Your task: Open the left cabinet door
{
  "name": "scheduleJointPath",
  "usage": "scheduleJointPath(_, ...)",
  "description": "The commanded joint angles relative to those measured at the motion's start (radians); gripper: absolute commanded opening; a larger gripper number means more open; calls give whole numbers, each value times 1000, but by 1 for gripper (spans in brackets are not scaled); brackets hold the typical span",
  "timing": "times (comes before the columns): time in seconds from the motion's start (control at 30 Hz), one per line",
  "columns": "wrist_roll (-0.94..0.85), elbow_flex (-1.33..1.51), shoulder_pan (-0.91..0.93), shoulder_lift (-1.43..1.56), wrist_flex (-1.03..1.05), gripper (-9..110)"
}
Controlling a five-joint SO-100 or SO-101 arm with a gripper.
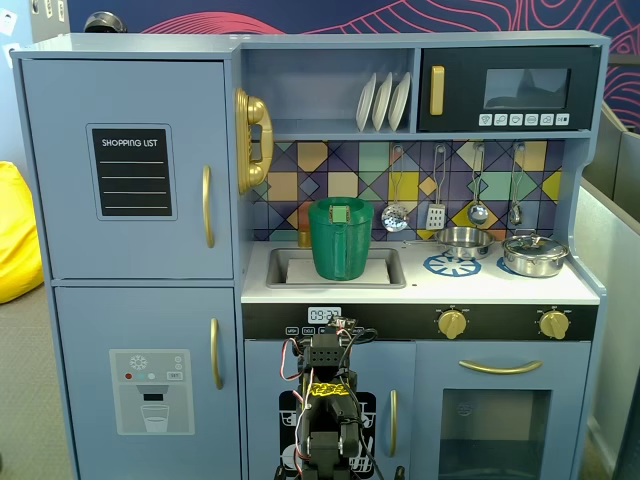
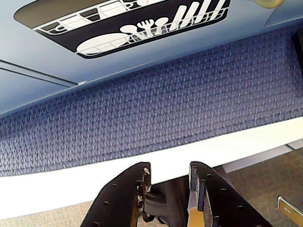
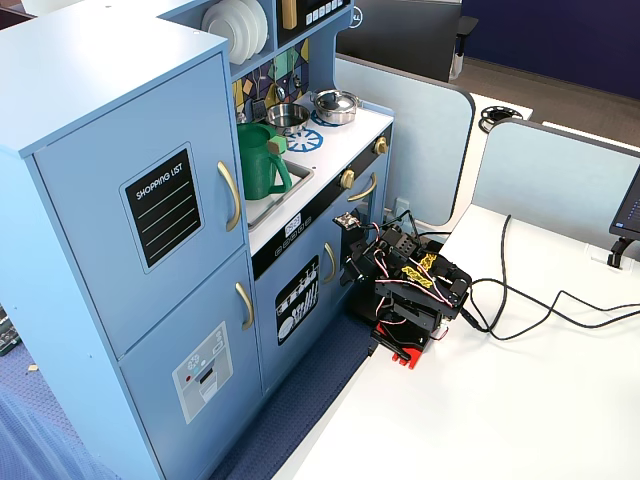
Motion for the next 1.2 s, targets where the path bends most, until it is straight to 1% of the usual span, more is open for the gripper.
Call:
scheduleJointPath(0.0, -193, 71, 5, -3, 156, 0)
scheduleJointPath(0.3, -218, 71, -8, -5, 152, 0)
scheduleJointPath(0.37, -227, 69, -20, -5, 114, 0)
scheduleJointPath(0.43, -255, 57, -40, -6, 58, 0)
scheduleJointPath(0.5, -193, 25, -98, -8, -51, 0)
scheduleJointPath(0.63, -140, -81, -229, -26, -302, 1)
scheduleJointPath(0.77, -184, -252, -333, -135, -502, 4)
scheduleJointPath(0.9, -187, -482, -423, -287, -581, 7)
scheduleJointPath(1.0, -167, -644, -462, -396, -620, 15)
scheduleJointPath(1.17, -179, -801, -502, -515, -756, 21)
